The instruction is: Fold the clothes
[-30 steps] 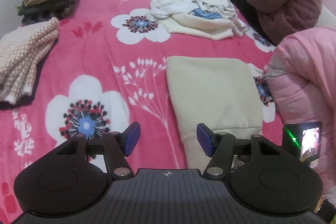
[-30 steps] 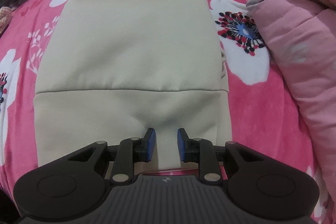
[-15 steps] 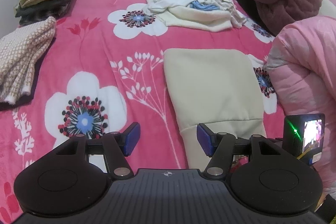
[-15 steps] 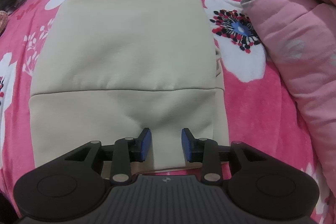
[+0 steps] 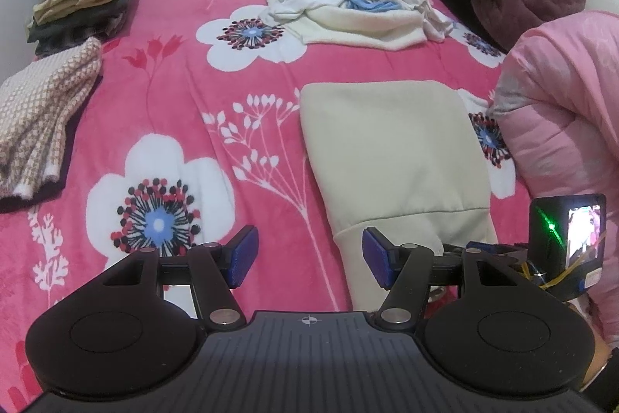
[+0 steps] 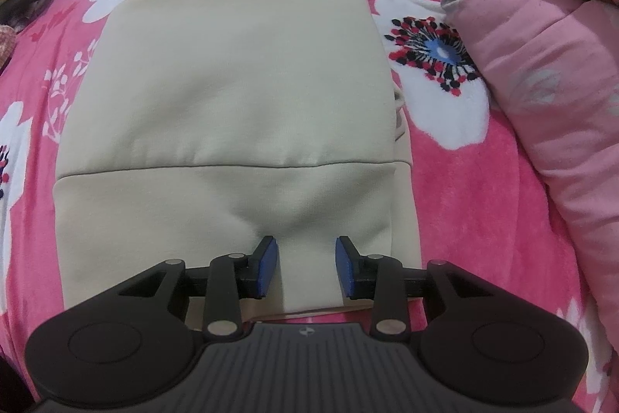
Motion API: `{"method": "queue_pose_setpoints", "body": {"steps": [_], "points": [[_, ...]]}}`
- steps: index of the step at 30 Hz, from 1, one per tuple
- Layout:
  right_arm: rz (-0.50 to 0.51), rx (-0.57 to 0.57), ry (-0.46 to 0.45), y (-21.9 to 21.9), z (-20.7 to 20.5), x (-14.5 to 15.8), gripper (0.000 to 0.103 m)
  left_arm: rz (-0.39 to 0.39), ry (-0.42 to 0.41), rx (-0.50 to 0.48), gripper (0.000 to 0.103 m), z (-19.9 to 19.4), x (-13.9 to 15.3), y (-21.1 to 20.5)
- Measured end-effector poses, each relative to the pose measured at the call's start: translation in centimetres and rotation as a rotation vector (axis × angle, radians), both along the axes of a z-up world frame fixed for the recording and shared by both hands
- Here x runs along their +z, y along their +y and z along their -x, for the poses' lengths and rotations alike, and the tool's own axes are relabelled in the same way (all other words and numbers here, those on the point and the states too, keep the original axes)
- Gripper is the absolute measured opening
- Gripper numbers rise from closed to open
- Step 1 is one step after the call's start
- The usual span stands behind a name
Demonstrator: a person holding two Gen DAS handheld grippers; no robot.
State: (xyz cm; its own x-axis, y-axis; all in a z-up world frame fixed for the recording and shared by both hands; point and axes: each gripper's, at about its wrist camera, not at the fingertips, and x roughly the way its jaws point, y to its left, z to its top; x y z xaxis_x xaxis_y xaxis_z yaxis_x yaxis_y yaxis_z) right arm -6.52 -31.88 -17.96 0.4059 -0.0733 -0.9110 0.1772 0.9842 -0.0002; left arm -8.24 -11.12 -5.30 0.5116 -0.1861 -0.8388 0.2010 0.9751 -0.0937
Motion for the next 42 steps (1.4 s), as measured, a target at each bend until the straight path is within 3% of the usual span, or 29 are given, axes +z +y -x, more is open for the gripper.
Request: {"method": "queue_pose_setpoints", "body": {"steps": [12,19,22,26,29,32,37,42], "points": [[-0.015,0.001,-0.008,-0.3,0.2,-0.1,0.036,-0.016,0.036,-0.007,0.06,-0.8,-1.7,-0.7],[-0.02,0.051,-0.01,-0.5,0.3,0.3,0.036,0.059,0.096,0.004,0.06,-3.7,-4.0,0.9],[-0.058,0.093,-0.024,-1.3,0.3,1.9,0.036,0.093,0.125,-0.008,0.06,-6.1,-4.8,2.3],[-0.079,0.182,-0.147,-2.0,-0.8,5.9,0.036,0.139,0.174,-0.078,0.061,-9.4,-6.6,2.4],[-0.057,0.244,-0.195,-1.8,-3.5,7.4,0.036,0.193,0.14,-0.126,0.06,-11.2,-7.9,1.0],[-0.034,0.291,-0.182,-1.6,-6.5,6.0,0.036,0.227,0.104,-0.203,0.059,-11.7,-9.2,-1.4],[-0.023,0.427,-0.069,-0.9,-8.1,0.9,0.034,0.138,0.077,-0.254,0.06,-10.8,-11.8,-4.2],[-0.03,0.473,-0.13,-1.2,-10.2,4.2,0.032,0.19,0.01,-0.255,0.059,-12.3,-9.8,-3.3]]}}
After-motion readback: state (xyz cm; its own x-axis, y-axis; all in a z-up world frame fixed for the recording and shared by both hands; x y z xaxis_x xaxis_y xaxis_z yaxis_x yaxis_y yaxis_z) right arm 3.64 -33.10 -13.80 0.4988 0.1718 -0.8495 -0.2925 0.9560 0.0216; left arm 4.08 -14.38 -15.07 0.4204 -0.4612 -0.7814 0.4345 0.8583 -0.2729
